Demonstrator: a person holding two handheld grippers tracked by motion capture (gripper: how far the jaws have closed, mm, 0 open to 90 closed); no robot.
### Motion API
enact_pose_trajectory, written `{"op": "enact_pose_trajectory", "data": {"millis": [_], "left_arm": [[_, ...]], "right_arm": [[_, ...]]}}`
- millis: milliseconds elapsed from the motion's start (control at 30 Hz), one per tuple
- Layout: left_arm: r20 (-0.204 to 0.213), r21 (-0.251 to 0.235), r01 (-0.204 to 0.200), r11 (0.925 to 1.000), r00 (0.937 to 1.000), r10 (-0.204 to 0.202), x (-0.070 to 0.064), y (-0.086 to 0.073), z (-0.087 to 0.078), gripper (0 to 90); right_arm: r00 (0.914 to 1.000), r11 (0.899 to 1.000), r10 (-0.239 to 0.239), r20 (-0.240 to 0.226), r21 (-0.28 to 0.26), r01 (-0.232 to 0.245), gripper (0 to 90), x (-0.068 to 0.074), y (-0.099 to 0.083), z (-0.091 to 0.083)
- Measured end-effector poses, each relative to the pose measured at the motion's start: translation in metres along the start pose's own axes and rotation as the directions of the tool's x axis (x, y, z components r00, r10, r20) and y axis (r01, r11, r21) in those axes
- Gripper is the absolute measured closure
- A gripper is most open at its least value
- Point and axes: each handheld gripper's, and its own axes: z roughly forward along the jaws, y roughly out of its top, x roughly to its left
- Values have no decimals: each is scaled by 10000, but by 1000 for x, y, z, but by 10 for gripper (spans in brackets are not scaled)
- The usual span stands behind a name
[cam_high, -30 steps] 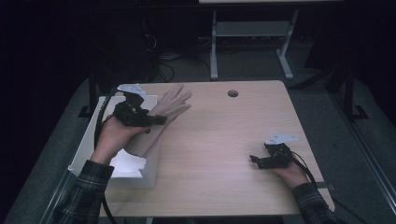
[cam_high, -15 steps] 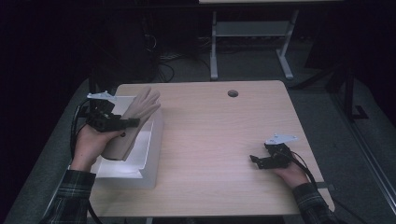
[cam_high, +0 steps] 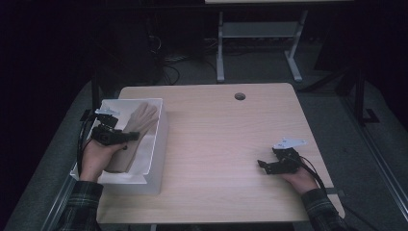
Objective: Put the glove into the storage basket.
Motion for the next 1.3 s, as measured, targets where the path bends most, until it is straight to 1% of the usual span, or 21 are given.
{"op": "enact_pose_trajectory", "data": {"millis": [133, 167, 233, 267, 300, 400, 533, 600, 667, 800, 867, 900, 1000, 1033, 1100, 1133, 1167, 1200, 1233, 1267, 1300], "left_arm": [[-121, 265, 33, 9996, 9999, -29, 4, -8, 13, 675], [-99, 390, 69, 9992, 9999, -66, 6, -12, 20, 673], [-86, 442, 113, 9990, 9999, -109, 7, -15, 23, 672], [-203, 608, 167, 9980, 9997, -155, 10, -19, 29, 671], [-198, 702, 157, 9974, 9997, -144, 11, -21, 31, 671], [-205, 799, 284, 9964, 9994, -269, 14, -25, 37, 669], [-245, 969, 356, 9947, 9991, -333, 17, -31, 44, 666], [-369, 1112, 283, 9934, 9990, -243, 17, -33, 45, 664], [-337, 1097, 292, 9935, 9991, -257, 17, -33, 45, 662], [-427, 1277, 222, 9916, 9989, -168, 16, -34, 48, 636], [-373, 1202, 199, 9925, 9992, -155, 16, -35, 48, 607], [-411, 1308, 154, 9913, 9991, -101, 15, -35, 49, 562], [-529, 1324, 175, 9910, 9985, -106, 15, -36, 50, 489], [-564, 1265, 225, 9917, 9983, -155, 16, -36, 50, 489], [-593, 1254, 334, 9915, 9979, -261, 17, -37, 52, 423], [-620, 1353, 297, 9904, 9978, -215, 17, -37, 53, 386], [-807, 1412, 172, 9898, 9967, -58, 16, -37, 54, 306], [-807, 1412, 172, 9898, 9967, -58, 16, -37, 54, 273], [-846, 1352, 157, 9907, 9964, -43, 16, -37, 54, 273], [-932, 1255, 179, 9919, 9956, -62, 16, -36, 53, 237], [-932, 1255, 179, 9919, 9956, -62, 16, -36, 53, 233]], "right_arm": [[10000, 10000, 7, -1, 0, -7, 167, 0, 0, 0], [10000, 10000, 3, 1, 1, -3, 167, 0, 0, 0], [10000, 10000, 3, 4, -1, -3, 167, 0, 0, 0], [10000, 10000, 2, 3, -2, -2, 167, 0, 0, 0], [10000, 10000, 1, 0, 0, -1, 167, 0, 0, 0], [10000, 10000, -11, 3, 1, 11, 167, 0, 0, 0], [10000, 10000, 2, 5, -1, -2, 167, 0, 0, 0], [10000, 10000, -3, 2, -1, 3, 167, 0, 0, 0], [10000, 10000, -1, 3, -1, 1, 167, 0, 0, 0], [10000, 10000, -6, 5, -1, 6, 167, 0, 0, 0], [10000, 10000, -18, 4, 3, 18, 167, 0, 0, 0], [10000, 10000, -16, 5, 2, 16, 167, 0, 0, 0], [10000, 10000, -8, 4, -1, 8, 167, 0, 0, 0], [10000, 10000, -4, 2, -1, 4, 167, 0, 0, 0], [10000, 10000, -4, 4, -2, 4, 167, 0, 0, 0], [10000, 10000, -6, 3, -2, 6, 167, 0, 0, 0], [10000, 10000, -18, 2, 4, 18, 167, 0, 0, 0], [10000, 10000, -18, 2, 4, 18, 167, 0, 0, 0], [10000, 10000, -17, 4, 2, 17, 167, 0, 0, 0], [10000, 10000, -4, 3, -1, 4, 167, 0, 0, 0], [10000, 10000, -4, 3, -1, 4, 167, 0, 0, 0]]}}
